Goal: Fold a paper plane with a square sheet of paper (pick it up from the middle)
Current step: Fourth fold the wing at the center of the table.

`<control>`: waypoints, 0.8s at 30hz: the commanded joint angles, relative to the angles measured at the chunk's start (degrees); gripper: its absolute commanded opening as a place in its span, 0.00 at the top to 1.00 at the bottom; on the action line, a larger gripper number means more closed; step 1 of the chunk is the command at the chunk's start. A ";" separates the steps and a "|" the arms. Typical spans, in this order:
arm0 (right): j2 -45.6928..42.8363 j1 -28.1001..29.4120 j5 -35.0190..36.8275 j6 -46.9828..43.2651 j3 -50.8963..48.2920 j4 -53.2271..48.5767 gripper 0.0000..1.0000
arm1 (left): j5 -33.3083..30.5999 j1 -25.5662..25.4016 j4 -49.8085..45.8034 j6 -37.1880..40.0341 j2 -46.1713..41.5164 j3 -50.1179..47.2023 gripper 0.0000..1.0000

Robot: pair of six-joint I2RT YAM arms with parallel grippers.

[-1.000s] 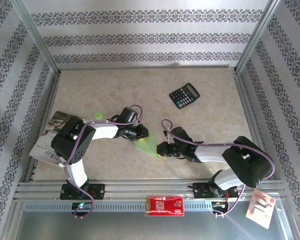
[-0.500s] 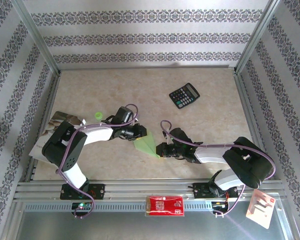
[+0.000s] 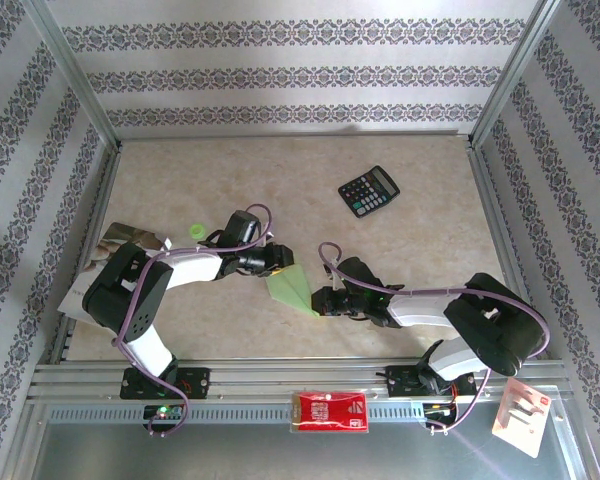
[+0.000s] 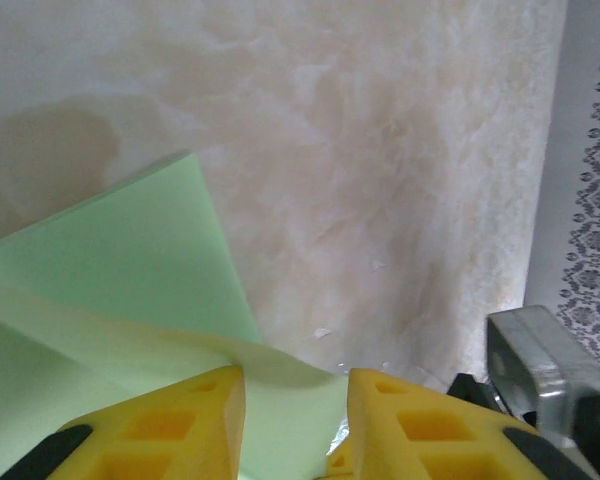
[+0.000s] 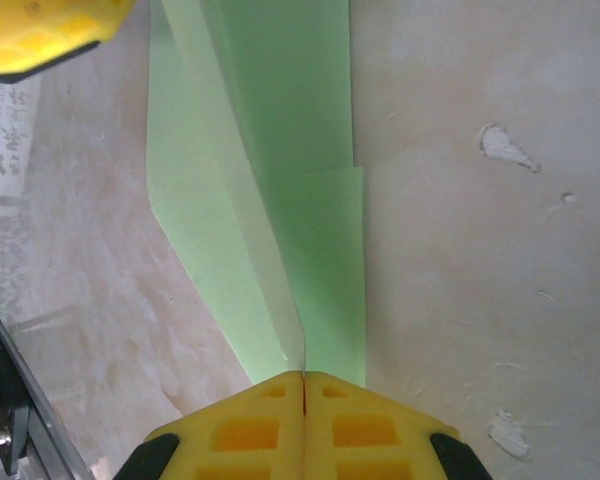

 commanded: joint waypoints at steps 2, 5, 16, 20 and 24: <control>1.21 0.60 0.64 -0.50 0.04 0.52 1.00 | 2.47 0.25 6.28 -1.06 0.28 0.04 0.65; 1.45 0.61 0.78 -0.49 0.23 0.50 1.00 | 2.07 0.27 4.85 -0.18 1.24 0.99 0.65; 2.51 0.63 0.45 -0.32 1.05 0.19 1.00 | 3.79 0.20 11.60 -3.11 -0.54 -2.09 0.64; 2.51 0.62 0.32 -0.40 1.17 0.12 1.00 | 3.17 0.28 11.40 -3.01 -4.45 -3.99 0.63; 2.06 0.62 0.53 -0.40 1.17 0.12 1.00 | 3.31 -0.03 9.78 -2.08 -5.13 -2.79 0.62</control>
